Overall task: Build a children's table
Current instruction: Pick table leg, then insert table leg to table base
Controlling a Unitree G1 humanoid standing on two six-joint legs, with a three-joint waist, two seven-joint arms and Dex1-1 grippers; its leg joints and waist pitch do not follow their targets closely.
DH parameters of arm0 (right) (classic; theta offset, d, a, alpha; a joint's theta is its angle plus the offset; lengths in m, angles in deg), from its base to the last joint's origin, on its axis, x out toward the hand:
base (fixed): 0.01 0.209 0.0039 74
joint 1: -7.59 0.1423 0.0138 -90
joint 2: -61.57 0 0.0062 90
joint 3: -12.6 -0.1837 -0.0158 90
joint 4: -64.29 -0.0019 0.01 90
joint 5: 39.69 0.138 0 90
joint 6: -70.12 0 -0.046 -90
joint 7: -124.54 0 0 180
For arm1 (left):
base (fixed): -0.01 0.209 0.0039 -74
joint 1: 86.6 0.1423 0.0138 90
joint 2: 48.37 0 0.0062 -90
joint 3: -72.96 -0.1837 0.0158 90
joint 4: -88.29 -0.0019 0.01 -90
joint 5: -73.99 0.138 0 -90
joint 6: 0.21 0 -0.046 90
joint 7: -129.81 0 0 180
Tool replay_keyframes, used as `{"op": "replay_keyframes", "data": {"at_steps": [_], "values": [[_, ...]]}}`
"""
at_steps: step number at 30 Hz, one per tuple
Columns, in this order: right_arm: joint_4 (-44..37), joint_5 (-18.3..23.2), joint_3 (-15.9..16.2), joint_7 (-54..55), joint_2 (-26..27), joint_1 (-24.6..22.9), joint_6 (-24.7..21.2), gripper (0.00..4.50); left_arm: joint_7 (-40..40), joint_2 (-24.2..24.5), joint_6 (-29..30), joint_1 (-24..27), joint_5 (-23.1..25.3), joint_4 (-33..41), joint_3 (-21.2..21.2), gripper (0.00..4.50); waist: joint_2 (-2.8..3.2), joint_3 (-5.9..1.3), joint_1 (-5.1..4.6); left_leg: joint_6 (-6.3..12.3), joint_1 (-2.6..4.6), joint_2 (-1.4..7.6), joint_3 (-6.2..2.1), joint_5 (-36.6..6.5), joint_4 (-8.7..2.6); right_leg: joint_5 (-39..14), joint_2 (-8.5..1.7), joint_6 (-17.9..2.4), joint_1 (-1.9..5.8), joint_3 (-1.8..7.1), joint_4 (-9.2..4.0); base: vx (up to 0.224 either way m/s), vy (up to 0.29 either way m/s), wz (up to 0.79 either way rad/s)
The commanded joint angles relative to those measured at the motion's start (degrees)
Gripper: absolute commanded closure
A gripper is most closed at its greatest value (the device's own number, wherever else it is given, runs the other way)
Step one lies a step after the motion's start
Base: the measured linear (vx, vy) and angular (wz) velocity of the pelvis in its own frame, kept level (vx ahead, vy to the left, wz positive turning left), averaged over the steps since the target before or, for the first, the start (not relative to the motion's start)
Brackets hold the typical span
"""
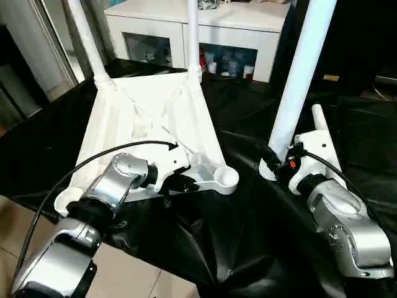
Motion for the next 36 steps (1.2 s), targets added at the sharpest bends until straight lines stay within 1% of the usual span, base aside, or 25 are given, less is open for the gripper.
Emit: {"op": "replay_keyframes", "data": {"at_steps": [1, 2, 3, 4, 5, 7, 8, 9, 10, 11, 12, 13, 14, 15, 16, 18, 19, 20, 21, 22, 23, 24, 27, 32, 36], "values": [[-2.1, 0.5, -0.2, 0.1, -0.2, 0.0, -0.6, 2.59, -0.8, 0.6, 0.1, -0.6, 1.2, -1.5, 0.3, 4.45, -0.36, -3.64, 0.19, 1.34, -0.64, 2.45, -0.58, -2.7, -4.37, -0.8, -4.34, -13.8, 3.92, 3.04, -4.52, 0.000, 0.000, 0.00], [-1.8, 1.1, 0.1, -0.6, -0.1, 0.7, -0.9, 2.59, -0.5, 0.8, 0.5, -0.2, 0.1, -0.4, 1.8, 4.45, -1.13, -3.73, 0.18, 1.92, -0.68, 2.39, -0.48, -1.7, -4.33, 0.4, -4.34, -13.9, 4.03, 3.03, -4.43, 0.000, 0.000, 0.00], [-1.8, 1.1, 0.1, -0.6, -0.1, 0.7, -0.9, 2.59, -0.5, 0.8, 0.5, -0.2, 0.1, -0.4, 1.8, 4.45, -0.85, -3.73, 0.30, 2.08, -0.69, 2.40, -0.52, -1.5, -4.29, 0.7, -4.46, -14.1, 4.00, 3.07, -4.32, 0.000, 0.000, 0.00], [-1.8, 3.1, 1.0, -3.3, 0.0, 1.3, -1.6, 2.59, -0.5, 1.3, 2.2, 1.6, -1.5, 3.4, 3.5, 4.48, -0.75, -3.69, 0.27, 2.35, -0.64, 2.44, -0.46, -1.4, -4.27, 0.7, -4.47, -14.2, 3.90, 3.06, -4.37, 0.000, 0.000, 0.00], [-1.8, 3.6, 1.3, -4.0, 0.0, 1.3, -1.7, 2.59, -0.5, 1.4, 2.6, 2.0, -1.8, 4.3, 3.8, 4.50, -1.06, -3.76, 0.23, 2.62, -0.73, 2.50, -0.46, -1.3, -4.26, 1.2, -4.54, -14.4, 4.10, 3.03, -4.21, 0.000, 0.000, 0.00], [-2.1, 4.9, 1.8, -5.6, 0.1, 1.5, -2.2, 2.59, -0.5, 1.7, 3.4, 3.1, -2.5, 6.3, 4.5, 4.50, -0.72, -3.78, 0.13, 3.45, -0.81, 2.65, -0.48, -0.7, -4.24, 2.0, -4.54, -14.7, 3.91, 2.97, -4.14, 0.000, 0.000, 0.00], [-2.4, 6.3, 2.6, -7.4, 0.0, 1.6, -3.2, 2.59, -0.4, 2.2, 4.6, 4.9, -3.3, 9.7, 5.0, 4.50, -1.23, -3.82, 0.26, 3.93, -0.97, 2.81, -0.56, -0.1, -4.30, 2.9, -4.72, -15.0, 4.09, 2.98, -3.82, 0.000, 0.000, 0.00], [-2.4, 7.1, 3.5, -9.1, -0.2, 1.8, -3.8, 2.59, -0.5, 2.8, 5.9, 7.1, -3.9, 13.6, 5.1, 4.50, -0.99, -3.78, 0.30, 4.08, -0.80, 2.78, -0.42, 0.1, -4.26, 2.8, -4.58, -15.0, 3.75, 2.93, -3.95, 0.000, 0.000, 0.00], [-2.1, 7.7, 4.6, -10.7, -0.3, 2.2, -4.3, 2.59, -0.7, 3.5, 7.6, 10.2, -4.5, 18.7, 5.1, 4.50, -1.18, -3.85, 0.14, 4.39, -1.08, 2.92, -0.49, 0.7, -4.23, 4.1, -4.63, -15.2, 3.98, 2.92, -3.66, 0.000, 0.000, 0.00], [-2.1, 7.7, 4.6, -10.7, -0.3, 2.2, -4.3, 2.59, -0.7, 3.5, 7.6, 10.2, -4.5, 18.7, 5.1, 4.50, -1.60, -3.91, 0.21, 4.98, -1.25, 2.94, -0.42, 1.8, -4.17, 5.5, -4.67, -15.2, 3.93, 2.95, -3.43, 0.000, 0.000, 0.00], [-1.5, 8.0, 5.3, -11.6, -0.1, 2.6, -4.5, 2.59, -1.0, 4.0, 8.6, 12.3, -4.9, 22.2, 5.0, 4.50, -1.27, -4.08, 0.32, 5.14, -0.99, 3.04, -0.37, 2.2, -4.11, 6.0, -4.68, -15.3, 3.71, 2.87, -3.34, 0.000, 0.000, 0.00], [-0.4, 7.9, 6.1, -12.3, 0.5, 3.3, -4.2, 2.59, -1.5, 4.5, 9.4, 14.2, -4.9, 25.1, 4.8, 4.50, -2.42, -4.02, 0.17, 5.78, -1.21, 2.94, -0.18, 2.6, -4.08, 6.4, -4.54, -15.0, 3.73, 2.87, -3.50, 0.000, 0.000, 0.00], [-0.2, 7.9, 6.2, -12.3, 0.6, 3.4, -4.1, 2.59, -1.6, 4.6, 9.5, 14.5, -4.9, 25.5, 4.8, 4.50, -1.68, -4.03, 0.42, 6.19, -1.17, 2.88, -0.22, 3.9, -4.05, 6.9, -4.45, -15.1, 3.44, 2.79, -3.26, 0.000, 0.000, 0.00], [0.4, 7.8, 6.5, -12.5, 0.9, 3.8, -3.9, 2.59, -1.8, 4.8, 9.8, 15.2, -4.9, 26.5, 4.8, 4.50, -1.53, -3.90, 0.62, 6.34, -0.75, 3.01, -0.05, 3.2, -3.96, 5.8, -4.38, -15.2, 2.92, 2.74, -3.40, 0.000, 0.000, 0.00], [1.7, 7.6, 7.1, -13.1, 1.4, 4.6, -3.5, 2.59, -2.0, 5.1, 10.2, 16.1, -4.7, 27.7, 4.6, 4.50, -2.09, -3.70, 0.70, 6.10, -0.89, 2.98, 0.06, 2.2, -4.17, 3.9, -4.33, -15.0, 3.01, 2.71, -3.64, 0.000, 0.000, 0.00], [3.4, 7.3, 7.7, -13.6, 2.0, 5.4, -2.8, 2.59, -2.1, 5.3, 10.8, 17.0, -4.4, 28.9, 4.8, 4.50, -1.87, -3.64, 0.82, 5.53, -0.84, 3.01, 0.03, 1.6, -4.28, 2.3, -4.44, -14.8, 2.97, 2.74, -3.65, 0.000, 0.000, 0.00], [5.6, 6.8, 8.7, -14.5, 2.6, 6.2, -1.7, 2.59, -2.2, 5.4, 11.3, 17.7, -4.2, 29.8, 5.0, 4.50, -2.29, -3.54, 0.77, 4.72, -0.93, 3.07, 0.07, 0.9, -4.40, 1.0, -4.53, -14.5, 2.95, 2.78, -3.72, 0.000, 0.000, 0.00], [7.4, 6.4, 9.6, -15.3, 2.9, 6.9, -0.9, 2.59, -2.4, 5.6, 12.0, 18.3, -3.9, 30.8, 5.1, 4.50, -2.33, -3.47, 0.66, 4.03, -1.01, 3.03, 0.03, 0.1, -4.49, -0.1, -4.64, -14.6, 3.04, 2.79, -3.70, 0.000, 0.000, 0.00], [8.9, 5.9, 10.4, -15.8, 3.2, 7.3, -0.1, 2.59, -2.6, 5.7, 12.5, 18.5, -3.7, 31.4, 5.3, 4.50, -2.63, -3.45, 0.74, 3.84, -0.91, 3.02, 0.14, 0.0, -4.49, -0.6, -4.60, -14.3, 2.99, 2.83, -3.90, 0.000, 0.000, 0.00], [10.4, 5.6, 11.1, -16.5, 3.5, 7.6, 0.4, 2.59, -3.1, 6.0, 13.3, 18.9, -3.6, 32.4, 5.4, 4.50, -2.69, -3.49, 0.70, 3.58, -0.89, 2.98, 0.16, 0.2, -4.44, -0.2, -4.56, -14.4, 3.00, 2.86, -3.73, 0.000, 0.000, 0.00], [10.5, 5.7, 11.2, -16.5, 3.5, 7.7, 0.4, 2.59, -3.2, 6.0, 13.4, 18.9, -3.6, 32.6, 5.4, 4.50, -2.52, -3.44, 0.78, 3.52, -0.83, 2.99, 0.17, 0.5, -4.45, 0.5, -4.52, -14.4, 2.89, 2.91, -3.71, 0.000, 0.000, 0.00], [11.0, 5.8, 11.3, -16.7, 3.7, 7.8, 0.4, 2.59, -3.4, 6.3, 13.7, 19.1, -3.5, 33.1, 5.5, 4.50, -2.74, -3.52, 0.81, 3.57, -0.81, 2.99, 0.20, 0.8, -4.39, 1.2, -4.48, -14.3, 2.96, 2.89, -3.60, 0.000, 0.000, 0.00], [13.4, 4.8, 12.2, -17.6, 3.7, 8.1, 1.9, 2.59, -4.0, 6.9, 13.7, 18.9, -3.3, 33.3, 6.0, 4.50, -2.95, -3.64, 0.86, 4.18, -0.84, 2.91, 0.14, 2.4, -4.32, 4.6, -4.48, -14.4, 3.03, 2.85, -3.28, 0.000, 0.000, 0.00], [17.1, 3.1, 13.0, -18.3, 3.7, 8.8, 4.6, 2.59, -3.6, 7.6, 13.9, 18.8, -3.4, 33.4, 6.4, 4.50, -3.19, -3.41, 0.82, 3.10, -0.79, 2.89, 0.20, -0.5, -4.49, 0.7, -4.56, -14.2, 3.02, 2.97, -3.67, 0.000, 0.000, 0.00], [17.2, 3.2, 12.9, -18.9, 3.1, 9.1, 5.1, 2.59, -3.5, 8.2, 14.5, 18.7, -3.2, 33.6, 6.6, 4.50, -3.12, -3.42, 0.84, 2.74, -0.71, 2.91, 0.18, -0.7, -4.51, 0.5, -4.44, -14.0, 3.01, 2.99, -3.65, 0.000, 0.000, 0.00]]}}
